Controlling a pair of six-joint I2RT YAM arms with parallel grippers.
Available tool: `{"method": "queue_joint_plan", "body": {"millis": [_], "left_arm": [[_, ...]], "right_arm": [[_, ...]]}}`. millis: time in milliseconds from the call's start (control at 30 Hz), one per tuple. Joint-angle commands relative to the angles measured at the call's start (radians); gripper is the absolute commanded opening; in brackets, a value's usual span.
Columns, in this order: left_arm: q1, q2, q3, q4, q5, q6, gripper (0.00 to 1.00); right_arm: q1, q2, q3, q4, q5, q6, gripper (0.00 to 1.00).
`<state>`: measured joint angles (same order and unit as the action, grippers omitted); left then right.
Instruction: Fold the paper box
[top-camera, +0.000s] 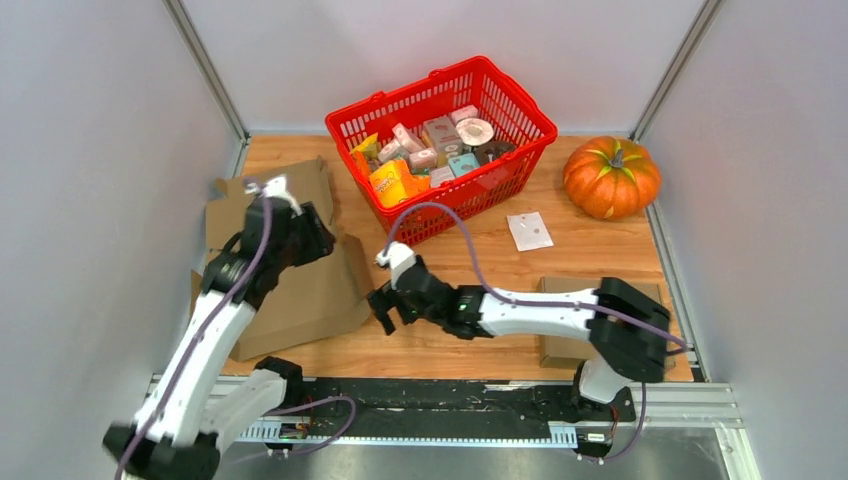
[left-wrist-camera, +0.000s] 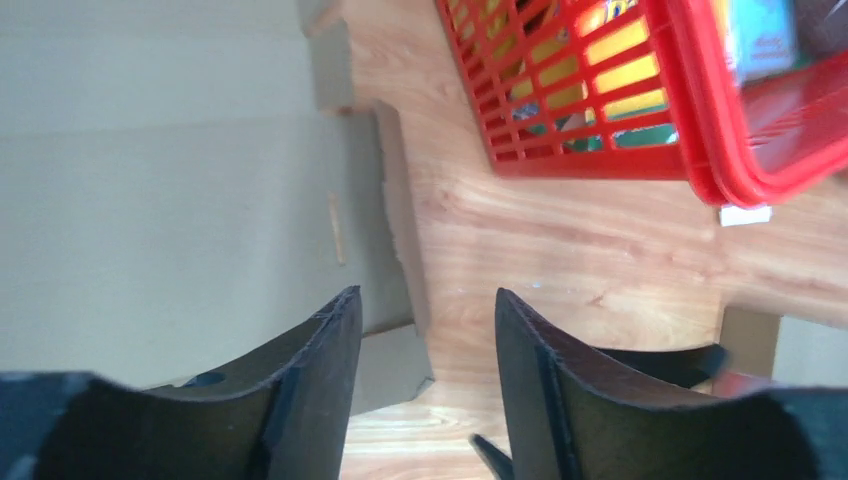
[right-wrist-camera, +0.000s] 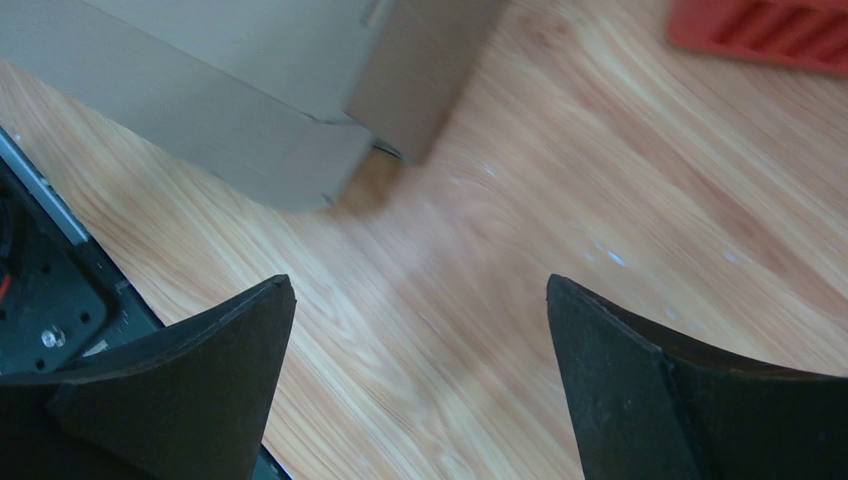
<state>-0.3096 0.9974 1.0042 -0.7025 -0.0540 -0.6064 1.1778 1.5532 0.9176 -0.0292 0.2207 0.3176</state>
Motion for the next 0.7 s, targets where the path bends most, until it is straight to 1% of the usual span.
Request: {"method": "queue_joint_plan", "body": {"millis": [0,33,67,100,133,167,233,267,300,400,500,533,567,600,633,667], "left_arm": [[0.033,-0.257,-0.001,-0.298,-0.173,0.056,0.64],[0.038,-0.276,0.008,-0.345,-0.182,0.05,0.64],[0.038,-0.289,0.017,-0.414,-0.182,0.037,0.63],[0.038,-0.311,0.025,-0.434,-0.172,0.025,0.59],[0.038,-0.327,0.025,-0.452,-0.162,0.025,0.57],[0.038,-0.342,0.024,-0.477,-0.158,0.026,0.53],[0.038,-0.417,-0.001,-0.488,-0.156,-0.009,0.52],[0.038,-0.451,-0.022,-0.456,-0.109,-0.025,0.52],[0.038,-0.515,-0.074,-0.434,-0.081,-0.05,0.52],[0.038,-0.584,-0.142,-0.413,-0.011,-0.137,0.56],[0.038,-0.591,-0.153,-0.43,0.025,-0.188,0.58],[0.038,-0.591,-0.156,-0.424,0.039,-0.185,0.58],[0.038,-0.589,-0.16,-0.396,0.087,-0.17,0.57],[0.038,-0.585,-0.173,-0.385,0.107,-0.132,0.57],[0.038,-0.58,-0.177,-0.378,0.126,-0.118,0.57],[0.038,-0.577,-0.183,-0.346,0.184,-0.102,0.57]], "right_arm": [[0.097,0.214,0.292,-0.032,0.184,0.018,1.0],[0.108,0.255,0.347,-0.07,0.251,0.058,1.0],[0.108,0.322,0.386,-0.128,0.275,0.083,1.0],[0.108,0.349,0.447,-0.155,0.304,0.112,0.98],[0.105,0.369,0.464,-0.172,0.345,0.129,0.96],[0.103,0.396,0.477,-0.181,0.35,0.136,0.93],[0.1,0.419,0.51,-0.184,0.356,0.123,0.86],[0.1,0.442,0.524,-0.196,0.374,0.12,0.83],[0.097,0.455,0.536,-0.204,0.391,0.115,0.78],[0.077,0.504,0.595,-0.27,0.414,0.129,0.73],[0.048,0.524,0.616,-0.328,0.392,0.161,0.71],[0.028,0.53,0.618,-0.337,0.353,0.164,0.69],[0.02,0.536,0.619,-0.328,0.326,0.156,0.65],[0.014,0.539,0.619,-0.318,0.298,0.144,0.56],[0.011,0.544,0.624,-0.311,0.245,0.106,0.51],[0.01,0.547,0.642,-0.296,0.229,0.082,0.45]]}}
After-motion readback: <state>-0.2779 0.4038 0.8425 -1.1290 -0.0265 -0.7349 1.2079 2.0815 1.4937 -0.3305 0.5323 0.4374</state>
